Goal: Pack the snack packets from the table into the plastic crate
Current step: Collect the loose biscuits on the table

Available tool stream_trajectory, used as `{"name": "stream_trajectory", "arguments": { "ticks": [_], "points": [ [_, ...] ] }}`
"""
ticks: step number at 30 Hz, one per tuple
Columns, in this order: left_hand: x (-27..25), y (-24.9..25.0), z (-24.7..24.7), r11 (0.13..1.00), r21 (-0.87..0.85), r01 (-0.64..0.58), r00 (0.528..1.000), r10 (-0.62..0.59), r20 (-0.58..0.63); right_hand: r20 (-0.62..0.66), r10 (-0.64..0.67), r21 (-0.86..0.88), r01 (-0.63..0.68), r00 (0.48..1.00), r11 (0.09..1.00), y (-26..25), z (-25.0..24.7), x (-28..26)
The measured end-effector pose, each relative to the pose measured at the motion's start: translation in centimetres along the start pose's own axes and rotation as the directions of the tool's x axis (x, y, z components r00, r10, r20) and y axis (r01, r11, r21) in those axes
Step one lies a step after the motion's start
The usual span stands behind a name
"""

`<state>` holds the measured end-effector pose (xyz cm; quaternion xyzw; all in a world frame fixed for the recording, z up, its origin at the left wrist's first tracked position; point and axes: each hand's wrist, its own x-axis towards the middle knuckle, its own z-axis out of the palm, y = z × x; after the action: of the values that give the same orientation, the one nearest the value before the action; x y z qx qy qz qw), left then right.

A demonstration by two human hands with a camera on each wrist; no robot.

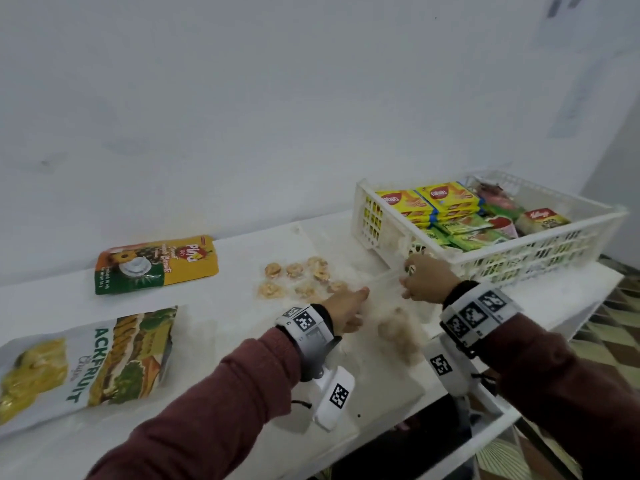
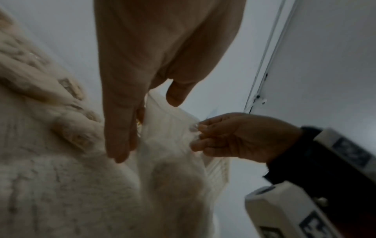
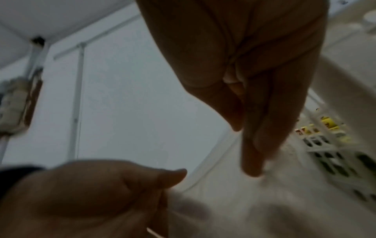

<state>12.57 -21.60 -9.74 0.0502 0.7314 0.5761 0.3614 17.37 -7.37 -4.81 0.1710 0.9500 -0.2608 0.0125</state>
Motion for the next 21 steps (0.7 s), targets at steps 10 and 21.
{"name": "stream_trajectory", "arguments": {
  "ticks": [10, 21],
  "points": [
    [2.6, 1.8, -0.6, 0.801, 0.597, -0.044, 0.997, 0.074, -0.025, 0.492, 0.057, -0.488, 0.221, 0.869, 0.845, 0.3, 3.6, 0.0],
    [3.1, 3.3, 0.1, 0.596, 0.802, 0.041, 0.999, 0.004, -0.054, 0.505, 0.101, -0.577, 0.248, 0.857, 0.778, 0.0, 4.1, 2.3]
  ]
}}
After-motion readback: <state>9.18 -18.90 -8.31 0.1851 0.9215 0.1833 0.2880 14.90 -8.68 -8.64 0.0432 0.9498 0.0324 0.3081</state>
